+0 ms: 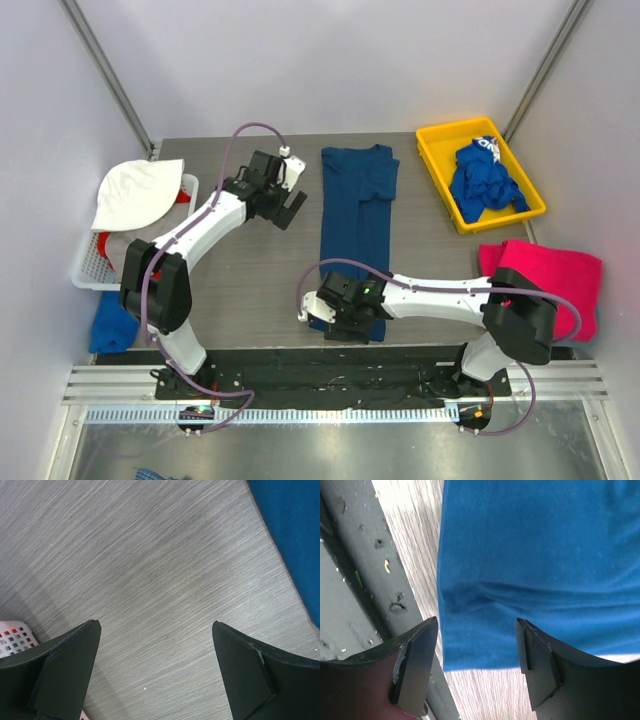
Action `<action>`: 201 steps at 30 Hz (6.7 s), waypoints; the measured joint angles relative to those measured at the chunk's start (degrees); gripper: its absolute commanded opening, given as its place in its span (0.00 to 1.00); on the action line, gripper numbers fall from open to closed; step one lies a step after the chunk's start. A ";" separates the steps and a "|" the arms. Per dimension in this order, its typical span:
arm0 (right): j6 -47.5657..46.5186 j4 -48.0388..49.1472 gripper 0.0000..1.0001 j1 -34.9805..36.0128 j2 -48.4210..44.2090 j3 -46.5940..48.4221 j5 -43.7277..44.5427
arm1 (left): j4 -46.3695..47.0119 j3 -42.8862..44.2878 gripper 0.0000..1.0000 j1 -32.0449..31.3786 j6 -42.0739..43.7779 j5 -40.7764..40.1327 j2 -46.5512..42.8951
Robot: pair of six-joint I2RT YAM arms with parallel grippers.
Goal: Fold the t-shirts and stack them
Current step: Rotate the tshirt 90 degrees, then grab the bottom of the folded rectangular tshirt with right arm, then fold the folded rectangular tshirt in 1/3 of the way
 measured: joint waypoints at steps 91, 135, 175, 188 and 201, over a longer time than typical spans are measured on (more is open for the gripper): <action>-9.29 -8.07 0.01 -3.21 2.95 14.19 -1.86 | 4.66 -7.43 1.00 0.74 3.02 -0.22 -0.79; -26.16 -8.79 0.21 -29.88 26.49 41.05 1.60 | 5.55 -9.55 1.00 0.76 3.19 0.92 0.48; -8.26 -4.83 0.49 -34.51 11.37 29.14 1.66 | 7.41 8.07 1.00 -5.53 -1.90 21.88 11.63; 0.39 6.54 0.45 -32.26 3.65 11.23 -8.55 | 10.25 11.08 1.00 -3.26 -3.45 30.51 23.37; 1.68 14.10 0.45 -32.37 3.45 8.04 -5.25 | 9.68 19.87 0.93 -1.62 -3.28 34.60 24.83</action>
